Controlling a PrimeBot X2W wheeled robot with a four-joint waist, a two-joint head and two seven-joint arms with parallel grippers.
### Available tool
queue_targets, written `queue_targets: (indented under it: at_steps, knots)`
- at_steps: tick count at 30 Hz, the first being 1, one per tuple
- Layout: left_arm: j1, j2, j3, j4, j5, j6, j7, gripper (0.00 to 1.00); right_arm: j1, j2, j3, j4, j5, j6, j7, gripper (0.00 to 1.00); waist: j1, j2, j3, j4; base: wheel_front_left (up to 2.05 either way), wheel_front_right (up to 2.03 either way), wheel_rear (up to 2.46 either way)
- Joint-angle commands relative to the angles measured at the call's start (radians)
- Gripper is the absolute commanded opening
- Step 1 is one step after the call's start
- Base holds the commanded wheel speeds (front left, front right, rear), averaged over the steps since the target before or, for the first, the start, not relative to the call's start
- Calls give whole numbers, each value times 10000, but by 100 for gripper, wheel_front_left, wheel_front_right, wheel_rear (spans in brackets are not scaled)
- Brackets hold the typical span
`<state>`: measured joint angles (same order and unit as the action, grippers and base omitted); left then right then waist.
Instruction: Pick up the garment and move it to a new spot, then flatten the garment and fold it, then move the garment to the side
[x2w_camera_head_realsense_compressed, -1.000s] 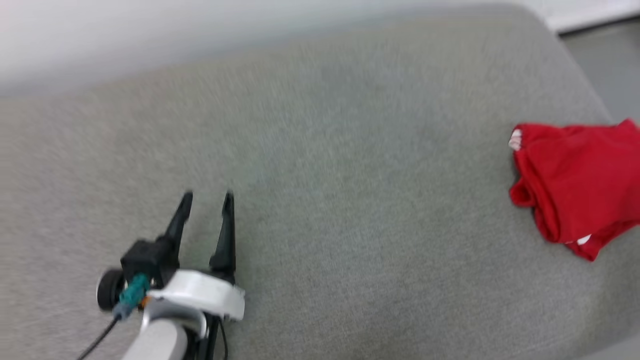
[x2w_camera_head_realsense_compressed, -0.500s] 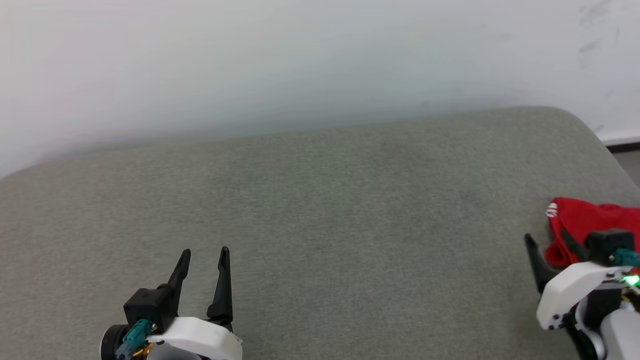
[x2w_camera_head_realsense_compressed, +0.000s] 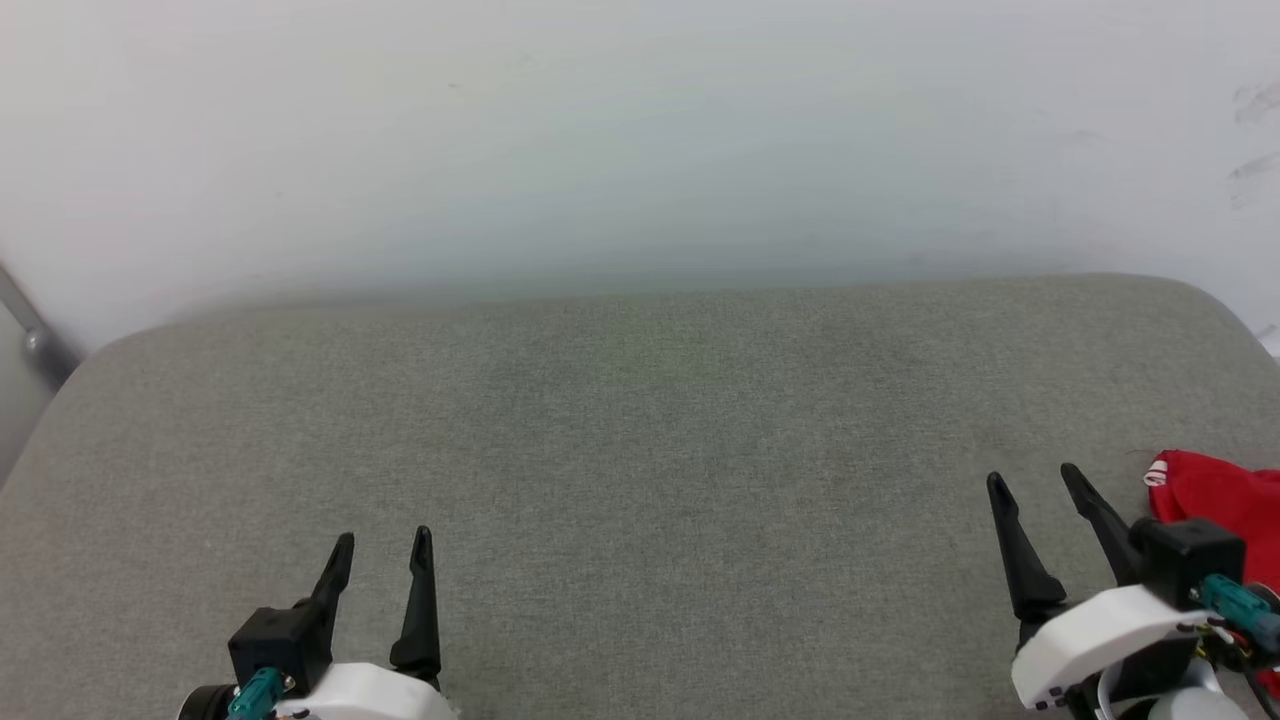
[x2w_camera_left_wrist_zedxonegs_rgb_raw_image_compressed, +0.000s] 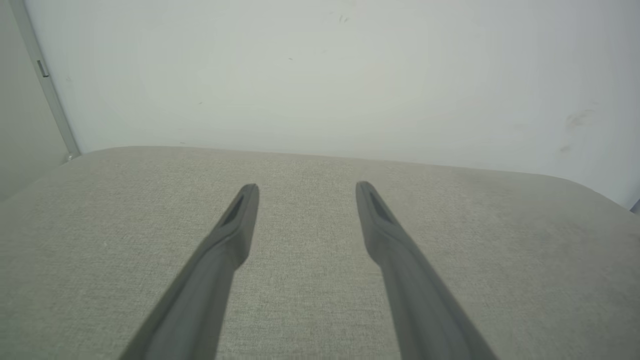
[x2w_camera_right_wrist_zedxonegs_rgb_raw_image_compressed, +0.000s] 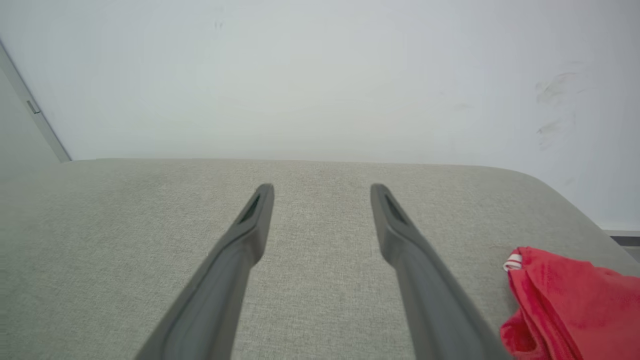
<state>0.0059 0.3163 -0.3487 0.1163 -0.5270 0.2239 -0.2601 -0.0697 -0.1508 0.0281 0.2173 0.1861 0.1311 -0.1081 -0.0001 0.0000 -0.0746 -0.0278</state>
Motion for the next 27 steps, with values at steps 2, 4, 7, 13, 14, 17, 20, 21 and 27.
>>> queue_targets:
  at_steps: [2,4,7,13,14,17,20,21,27]
  knots:
    - [162,15,12,27,79,39,-62,100,369,151,-186,-315,-144,-8,100,100,1,0,-50,-7,0,0,0]
    - [225,-18,-2,22,145,48,-64,100,706,333,-365,-752,-294,-6,220,100,1,0,-100,-13,0,0,0]
    - [320,-75,57,-5,156,51,-57,100,1129,542,-489,-1336,-416,-6,445,100,1,0,-167,-55,0,0,0]
    - [440,-177,108,-9,290,53,-57,100,1464,724,-424,-2004,-506,-6,793,100,1,0,-193,-56,0,0,0]
    - [421,-191,102,16,308,24,-57,100,1481,732,-419,-2054,-518,-6,824,100,1,0,-189,-42,0,0,0]
    - [340,-215,80,71,352,-18,-57,100,1459,755,-390,-2154,-489,-6,903,100,1,0,-177,-13,0,0,0]
    - [289,-258,71,89,422,-21,-58,100,1418,730,-339,-2172,-456,-6,953,100,1,0,-174,2,0,0,0]
    - [280,-266,73,88,437,-17,-58,100,1400,710,-321,-2170,-442,-6,941,100,1,0,-172,9,0,0,0]
    - [272,-311,144,83,505,-32,-58,100,1365,659,-298,-2128,-330,-6,889,100,1,0,-167,67,0,0,0]
